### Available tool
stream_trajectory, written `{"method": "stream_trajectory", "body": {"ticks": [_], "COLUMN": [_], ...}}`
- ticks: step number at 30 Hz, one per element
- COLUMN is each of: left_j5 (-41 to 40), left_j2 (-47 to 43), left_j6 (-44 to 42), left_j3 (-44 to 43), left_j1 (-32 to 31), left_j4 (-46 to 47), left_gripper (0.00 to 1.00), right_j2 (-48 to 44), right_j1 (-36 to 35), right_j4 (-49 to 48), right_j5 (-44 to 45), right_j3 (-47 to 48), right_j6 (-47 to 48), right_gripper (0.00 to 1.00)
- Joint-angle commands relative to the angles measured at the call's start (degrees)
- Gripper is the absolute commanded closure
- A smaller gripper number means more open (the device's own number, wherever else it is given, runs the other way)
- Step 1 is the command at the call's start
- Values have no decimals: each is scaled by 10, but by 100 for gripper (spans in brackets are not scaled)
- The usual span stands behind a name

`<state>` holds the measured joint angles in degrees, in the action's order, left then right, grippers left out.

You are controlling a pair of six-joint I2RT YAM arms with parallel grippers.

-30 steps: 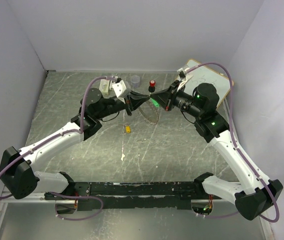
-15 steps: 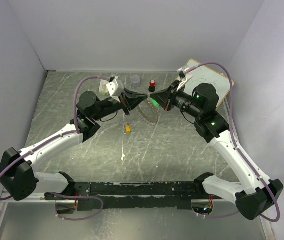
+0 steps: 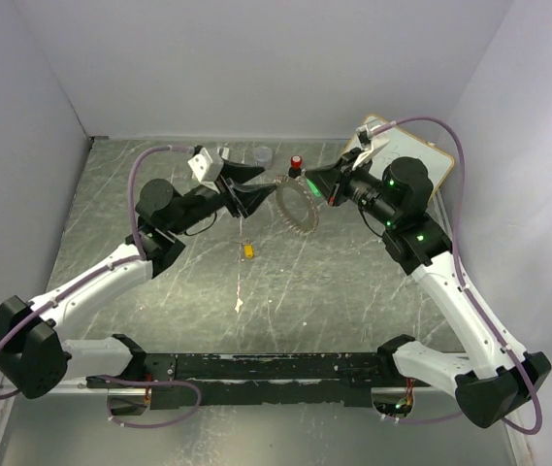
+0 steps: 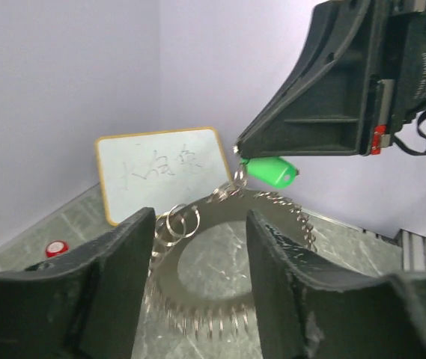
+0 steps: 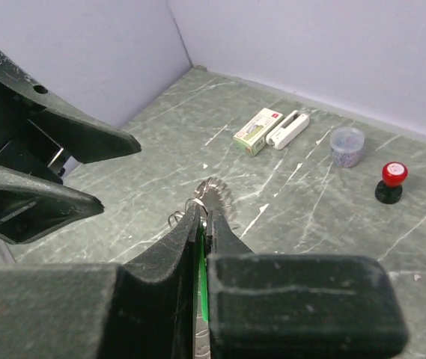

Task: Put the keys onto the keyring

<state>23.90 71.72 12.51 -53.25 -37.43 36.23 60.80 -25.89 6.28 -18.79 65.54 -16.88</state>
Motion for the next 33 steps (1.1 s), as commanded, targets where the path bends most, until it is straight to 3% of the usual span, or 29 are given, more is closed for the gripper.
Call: {"method": "stream_trajectory", "body": {"ticks": [1,10,33], "left_j5": [-41,-28,154], "left_j2": [-32,-26,96], "left_j6": [-2,-29,-104], "left_j3": [16,-11,-185], "left_j1": [9,11,7], "left_j4": [13,-29,-161], "left_gripper": [36,36,43], "right_j2": [-9,5,10], "right_j1": [3,3,3], "right_j4": [-5,10,41], "right_j5": [31,25,5], "right_j3": [32,51,63], "right_j6": [21,39,66], "right_gripper": [100,100,100]}}
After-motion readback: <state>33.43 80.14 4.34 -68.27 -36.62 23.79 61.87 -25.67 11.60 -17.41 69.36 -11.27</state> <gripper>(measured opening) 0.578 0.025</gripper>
